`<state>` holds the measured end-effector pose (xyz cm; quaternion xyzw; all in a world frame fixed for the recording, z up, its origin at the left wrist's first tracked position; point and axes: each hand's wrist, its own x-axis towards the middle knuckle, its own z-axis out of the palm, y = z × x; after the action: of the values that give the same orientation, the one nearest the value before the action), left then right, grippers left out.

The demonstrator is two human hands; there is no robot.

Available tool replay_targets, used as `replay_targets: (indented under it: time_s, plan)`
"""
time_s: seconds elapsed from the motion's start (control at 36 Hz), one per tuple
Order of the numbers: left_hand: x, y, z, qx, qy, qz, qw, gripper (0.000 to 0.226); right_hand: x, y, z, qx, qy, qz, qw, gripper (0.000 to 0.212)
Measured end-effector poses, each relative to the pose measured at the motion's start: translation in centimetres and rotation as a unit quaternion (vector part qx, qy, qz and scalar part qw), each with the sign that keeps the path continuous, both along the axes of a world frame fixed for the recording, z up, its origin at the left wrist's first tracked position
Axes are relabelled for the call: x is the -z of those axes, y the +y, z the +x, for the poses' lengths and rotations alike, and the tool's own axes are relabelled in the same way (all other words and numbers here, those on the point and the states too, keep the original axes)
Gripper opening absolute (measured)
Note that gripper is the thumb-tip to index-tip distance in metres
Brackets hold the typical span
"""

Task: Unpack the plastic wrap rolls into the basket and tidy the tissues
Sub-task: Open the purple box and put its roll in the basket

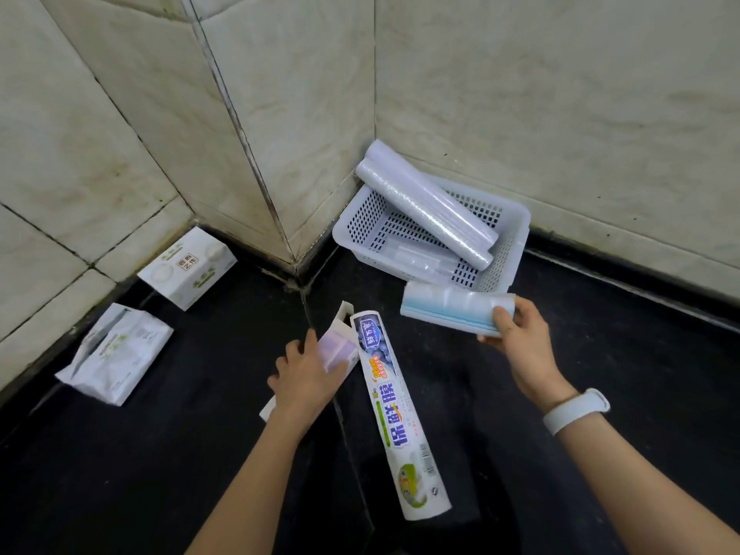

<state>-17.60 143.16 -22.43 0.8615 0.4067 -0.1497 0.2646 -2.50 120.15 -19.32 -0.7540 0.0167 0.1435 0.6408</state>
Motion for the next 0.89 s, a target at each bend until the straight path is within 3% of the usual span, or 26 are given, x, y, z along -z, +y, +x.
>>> replay_targets:
  time_s: [0.11,0.17,0.19,0.31,0.39,0.42,0.44,0.5,0.58,0.67,0.78,0.89]
  plan:
    - [-1.5,-0.2,2.7,-0.063,-0.202,-0.011,0.977,0.06,0.2,1.4,1.1,-0.009,0.014,0.027,0.999,0.01]
    - [-2.7,-0.4,4.6,-0.108,-0.309,-0.101,0.939,0.051,0.1,2.3,1.3,-0.029,0.03,0.047,0.998,0.003]
    - [-3.4,-0.6,5.6,-0.132,-0.335,-0.173,0.917,0.051,0.0,2.8,1.4,-0.039,0.033,0.05,0.997,0.01]
    - [-4.8,-0.8,9.2,-0.197,-0.324,-0.485,0.788,0.068,-0.6,5.1,1.8,-0.104,0.034,0.087,0.99,0.015]
    - [-4.5,-0.5,11.3,-0.288,-0.386,-0.571,0.665,0.052,-1.0,7.1,2.6,-0.191,-0.013,0.03,0.981,0.027]
    - [-4.4,-0.2,11.9,-0.319,-0.406,-0.566,0.643,0.048,-1.2,7.5,3.3,-0.223,-0.036,0.003,0.974,0.026]
    - [-4.1,0.3,12.4,-0.344,-0.418,-0.545,0.64,0.047,-1.3,7.9,4.1,-0.248,-0.054,-0.017,0.967,0.018]
    - [-3.8,1.5,13.2,-0.373,-0.425,-0.472,0.676,0.047,-1.2,8.5,6.4,-0.264,-0.098,-0.07,0.957,0.009]
    - [-3.1,3.6,13.9,-0.364,-0.422,-0.382,0.737,0.05,-0.1,9.2,10.7,-0.278,-0.125,-0.184,0.934,0.023]
    - [-2.4,5.2,14.6,-0.333,-0.406,-0.338,0.781,0.046,1.5,10.3,13.8,-0.422,-0.06,-0.287,0.858,0.024]
    - [-1.7,6.4,15.1,-0.313,-0.397,-0.303,0.808,0.036,3.4,11.9,14.6,-0.563,0.018,-0.335,0.755,0.031]
    - [-1.3,6.5,15.1,-0.295,-0.387,-0.3,0.821,0.031,4.6,12.7,14.9,-0.578,-0.036,-0.364,0.73,0.04]
